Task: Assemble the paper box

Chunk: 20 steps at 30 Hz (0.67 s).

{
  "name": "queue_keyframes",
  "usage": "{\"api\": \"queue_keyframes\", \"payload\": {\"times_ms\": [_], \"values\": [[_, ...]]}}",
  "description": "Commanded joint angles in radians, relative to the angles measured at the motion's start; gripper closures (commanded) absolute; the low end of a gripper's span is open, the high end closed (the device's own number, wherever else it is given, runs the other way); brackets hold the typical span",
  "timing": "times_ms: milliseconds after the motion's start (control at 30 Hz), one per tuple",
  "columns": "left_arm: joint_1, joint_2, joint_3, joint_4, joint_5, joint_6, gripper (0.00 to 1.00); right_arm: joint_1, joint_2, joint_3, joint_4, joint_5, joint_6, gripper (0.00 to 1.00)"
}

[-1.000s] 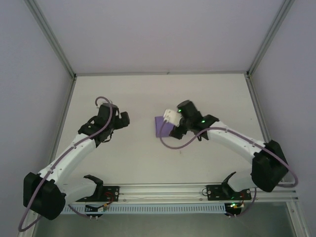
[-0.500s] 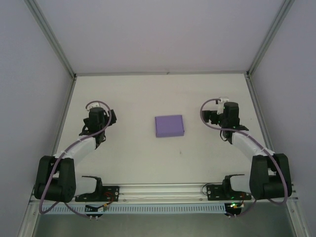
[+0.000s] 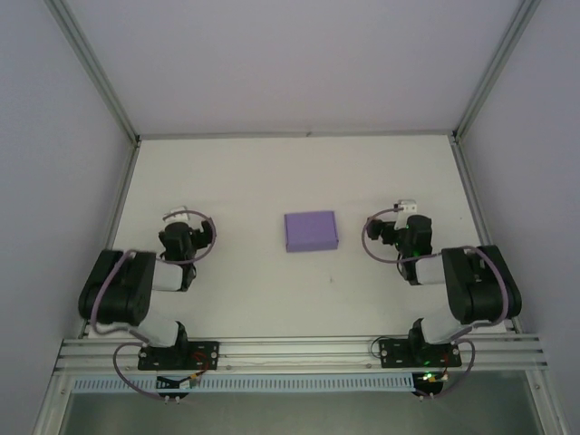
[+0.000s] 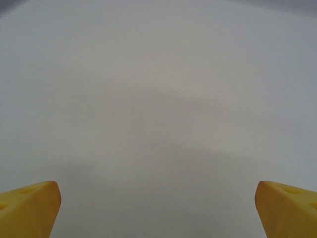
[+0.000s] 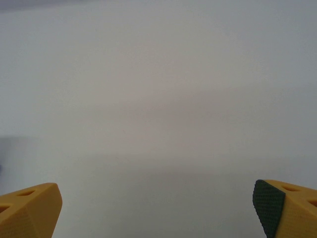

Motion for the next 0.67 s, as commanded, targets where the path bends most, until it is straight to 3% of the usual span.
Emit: {"api": "queue_keyframes", "payload": {"times_ms": [0,33,67,633], "values": [[0.011,0.009,0.104,-0.001,0.091,0.038,0.00,-0.036,0.017,0.084,0.052,0.041,0.067,0.00],[0.004,0.024,0.099,0.039,0.140,0.072,0.00,-0.037,-0.005,0.077,0.022,0.040,0.069,0.00],[0.004,0.002,0.118,-0.043,0.148,0.067,0.00,-0.038,0.002,0.078,0.039,0.048,0.074,0.00],[-0.010,0.012,0.122,-0.030,0.120,0.084,0.00,-0.037,0.006,0.075,0.050,0.035,0.065,0.00]]}}
